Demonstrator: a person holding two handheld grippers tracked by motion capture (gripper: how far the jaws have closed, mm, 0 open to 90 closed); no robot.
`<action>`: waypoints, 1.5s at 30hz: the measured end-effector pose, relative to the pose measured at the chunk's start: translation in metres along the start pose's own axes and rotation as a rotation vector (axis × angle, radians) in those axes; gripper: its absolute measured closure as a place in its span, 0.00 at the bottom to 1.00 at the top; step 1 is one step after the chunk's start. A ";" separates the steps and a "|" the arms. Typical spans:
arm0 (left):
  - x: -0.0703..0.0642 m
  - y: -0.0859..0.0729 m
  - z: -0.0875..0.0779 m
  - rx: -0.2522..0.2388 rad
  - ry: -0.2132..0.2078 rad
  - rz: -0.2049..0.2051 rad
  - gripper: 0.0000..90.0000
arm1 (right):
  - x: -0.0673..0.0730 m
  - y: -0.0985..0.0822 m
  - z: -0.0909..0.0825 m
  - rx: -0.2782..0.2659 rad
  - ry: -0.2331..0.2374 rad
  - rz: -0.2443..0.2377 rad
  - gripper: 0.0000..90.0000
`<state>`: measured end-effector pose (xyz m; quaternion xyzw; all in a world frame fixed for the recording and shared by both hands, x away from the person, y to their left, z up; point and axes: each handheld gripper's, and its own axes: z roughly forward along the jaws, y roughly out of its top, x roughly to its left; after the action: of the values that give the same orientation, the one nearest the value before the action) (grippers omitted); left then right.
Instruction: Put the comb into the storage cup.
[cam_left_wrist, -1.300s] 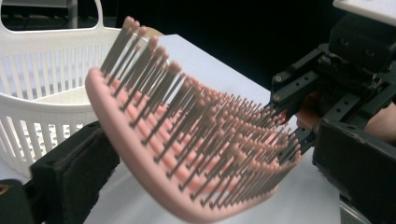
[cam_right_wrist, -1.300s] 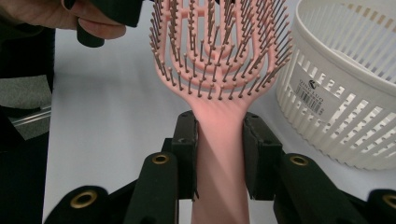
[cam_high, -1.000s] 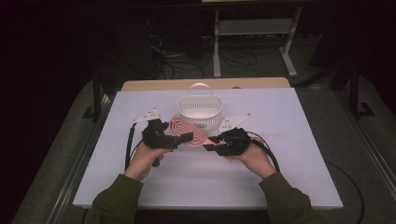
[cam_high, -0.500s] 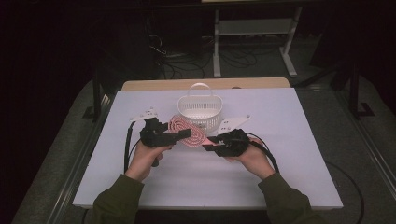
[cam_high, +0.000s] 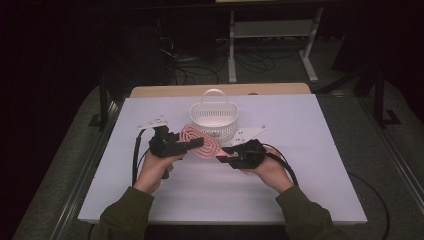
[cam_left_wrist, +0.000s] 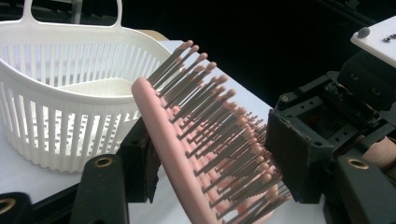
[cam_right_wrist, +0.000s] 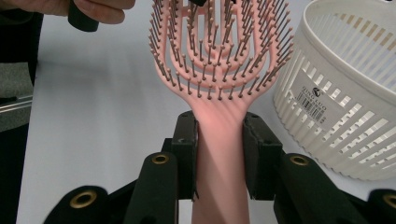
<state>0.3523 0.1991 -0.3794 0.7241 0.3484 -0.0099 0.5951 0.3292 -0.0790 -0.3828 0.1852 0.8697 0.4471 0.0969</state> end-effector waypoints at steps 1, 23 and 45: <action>0.000 0.000 0.000 0.002 -0.002 0.000 0.45 | 0.000 0.000 0.000 0.000 0.000 -0.002 0.76; -0.001 0.000 0.000 0.013 -0.041 -0.015 0.62 | 0.002 -0.001 0.004 0.021 -0.016 -0.011 0.77; -0.006 0.002 0.000 -0.011 -0.106 -0.015 0.71 | 0.002 -0.003 0.008 0.036 -0.004 -0.006 0.77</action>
<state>0.3482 0.1962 -0.3752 0.7166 0.3218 -0.0507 0.6167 0.3292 -0.0738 -0.3893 0.1852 0.8781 0.4304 0.0968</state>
